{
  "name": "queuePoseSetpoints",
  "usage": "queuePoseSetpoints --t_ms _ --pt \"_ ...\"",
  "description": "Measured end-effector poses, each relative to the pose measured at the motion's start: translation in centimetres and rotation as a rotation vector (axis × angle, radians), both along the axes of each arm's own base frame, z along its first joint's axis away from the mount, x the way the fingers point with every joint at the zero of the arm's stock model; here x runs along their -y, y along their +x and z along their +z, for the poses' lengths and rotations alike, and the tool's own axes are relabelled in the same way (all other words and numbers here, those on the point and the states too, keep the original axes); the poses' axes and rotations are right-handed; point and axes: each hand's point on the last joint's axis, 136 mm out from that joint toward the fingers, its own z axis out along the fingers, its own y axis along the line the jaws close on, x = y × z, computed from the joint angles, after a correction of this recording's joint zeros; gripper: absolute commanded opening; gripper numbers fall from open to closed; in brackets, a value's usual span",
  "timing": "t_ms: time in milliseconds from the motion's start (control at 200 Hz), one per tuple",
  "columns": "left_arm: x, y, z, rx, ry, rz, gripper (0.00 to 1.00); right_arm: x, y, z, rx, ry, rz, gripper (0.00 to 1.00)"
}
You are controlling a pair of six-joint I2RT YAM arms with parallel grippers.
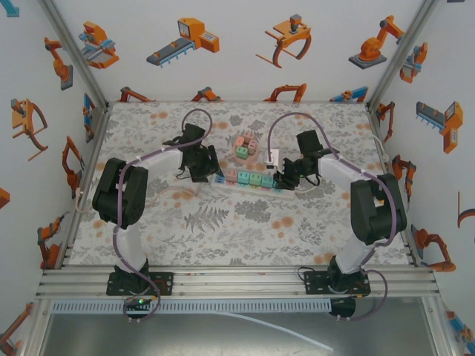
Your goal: Pull the plug off the socket
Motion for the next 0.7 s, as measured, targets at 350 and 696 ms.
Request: queuePoseSetpoints --t_ms 350,696 --pt "0.4 -0.4 -0.1 -0.001 0.016 0.012 0.53 -0.1 -0.4 0.2 0.022 -0.030 0.018 0.26" --pt "0.5 -0.4 -0.1 0.002 0.024 0.037 0.53 -0.2 -0.7 1.4 0.041 -0.029 0.029 0.23"
